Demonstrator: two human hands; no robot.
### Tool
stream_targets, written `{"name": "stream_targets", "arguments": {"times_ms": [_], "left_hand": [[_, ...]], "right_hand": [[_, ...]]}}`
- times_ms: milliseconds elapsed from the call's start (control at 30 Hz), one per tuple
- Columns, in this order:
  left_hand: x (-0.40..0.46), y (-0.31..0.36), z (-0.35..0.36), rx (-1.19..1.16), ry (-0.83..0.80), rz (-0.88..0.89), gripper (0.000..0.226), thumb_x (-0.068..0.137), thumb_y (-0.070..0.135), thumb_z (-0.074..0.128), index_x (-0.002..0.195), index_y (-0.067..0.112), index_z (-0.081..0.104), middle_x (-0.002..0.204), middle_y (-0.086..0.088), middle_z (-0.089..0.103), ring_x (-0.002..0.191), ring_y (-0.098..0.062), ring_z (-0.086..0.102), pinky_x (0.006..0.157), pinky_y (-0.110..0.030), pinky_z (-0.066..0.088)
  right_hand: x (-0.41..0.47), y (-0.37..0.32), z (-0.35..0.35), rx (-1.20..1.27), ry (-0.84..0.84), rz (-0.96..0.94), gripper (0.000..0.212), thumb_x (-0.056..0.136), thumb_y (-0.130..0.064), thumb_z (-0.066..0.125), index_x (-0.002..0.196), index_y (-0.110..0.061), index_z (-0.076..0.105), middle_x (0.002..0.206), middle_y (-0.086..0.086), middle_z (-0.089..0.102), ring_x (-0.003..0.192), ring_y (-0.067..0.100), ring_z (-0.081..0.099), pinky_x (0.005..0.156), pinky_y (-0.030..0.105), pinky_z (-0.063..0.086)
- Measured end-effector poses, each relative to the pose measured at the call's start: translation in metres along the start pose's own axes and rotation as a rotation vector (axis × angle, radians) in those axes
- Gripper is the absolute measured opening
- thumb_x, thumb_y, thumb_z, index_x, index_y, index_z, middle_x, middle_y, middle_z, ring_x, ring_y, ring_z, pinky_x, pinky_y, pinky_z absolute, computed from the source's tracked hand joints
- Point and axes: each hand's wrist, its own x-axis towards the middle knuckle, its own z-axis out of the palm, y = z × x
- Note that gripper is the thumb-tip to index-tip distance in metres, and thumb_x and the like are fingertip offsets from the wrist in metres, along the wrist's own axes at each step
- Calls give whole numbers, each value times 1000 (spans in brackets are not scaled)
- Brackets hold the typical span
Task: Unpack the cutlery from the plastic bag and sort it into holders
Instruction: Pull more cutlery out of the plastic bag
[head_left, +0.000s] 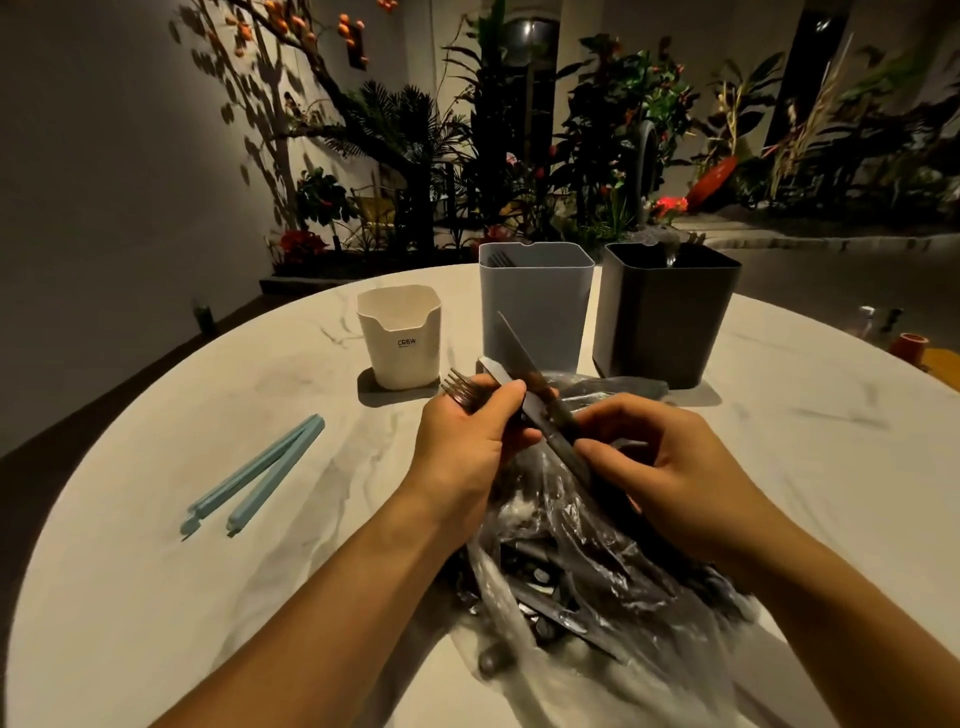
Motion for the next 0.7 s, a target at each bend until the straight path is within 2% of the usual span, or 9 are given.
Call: {"name": "stream_targets", "arguments": {"times_ms": [67,133,233,333,400,467,533,600,700], "left_hand": [[1,-1,0,-3,56,8,15,96,9,63,84,8,71,79,-7,73,71,-13,71,59,-21,53],[1,-1,1,4,71,15,13,96,11,64,85,8,70,77,-6,73,70,-14,71,61,-23,54],[-3,-2,-2,10,67,22,9,95,17,66,93,9,70,79,-5,74,73,-16,72,68,-29,56],[-8,-1,-5,-15,4,38,7,92,17,68,98,14,71,91,-6,77,87,-17,74,69,-25,56],[-14,0,-5,-32,-94,47,8,91,10,67,97,12,71,94,-9,77,90,-17,74,70,-21,56],[-18,-1,-4,9,-184,60,11,90,5,68,95,13,73,95,-9,77,93,-18,74,75,-22,56],[-20,-1,-4,66,-230,63,12,92,6,66,94,16,73,93,-7,77,91,-16,74,75,-22,56],[-21,0,-5,114,-250,60,10,94,12,66,98,17,73,95,-6,77,91,-14,74,75,-22,56],[-20,-1,-7,188,-251,61,18,95,22,67,108,14,74,102,-7,77,102,-21,71,88,-34,57]], "right_hand": [[1,0,3,-19,0,-15,18,92,-26,65,105,-38,68,94,-24,69,93,0,66,82,26,57],[2,-2,5,-9,-9,-16,19,90,-42,61,107,-40,68,96,-23,69,94,1,66,82,29,58],[0,-4,8,-71,-40,-40,48,73,-62,62,115,-38,67,99,-17,71,94,4,67,80,30,59],[-2,-6,8,-79,-13,-33,33,82,-48,61,114,-38,67,90,-18,70,87,1,67,75,23,58],[-3,-5,7,-53,-3,-16,21,93,-36,56,110,-36,68,80,-11,70,80,7,67,69,26,57],[-3,-4,4,-26,-9,4,21,96,-31,54,111,-31,69,86,-4,72,82,14,68,72,31,59],[-3,-4,2,0,-37,23,23,97,-30,55,114,-28,69,89,-6,74,84,11,69,71,26,57],[-5,-5,2,52,-72,35,27,93,-33,55,114,-23,70,84,-3,72,77,9,67,68,23,53],[-6,-9,4,130,-106,20,30,93,-36,52,108,-18,71,79,-1,71,70,7,65,63,19,49]]}}
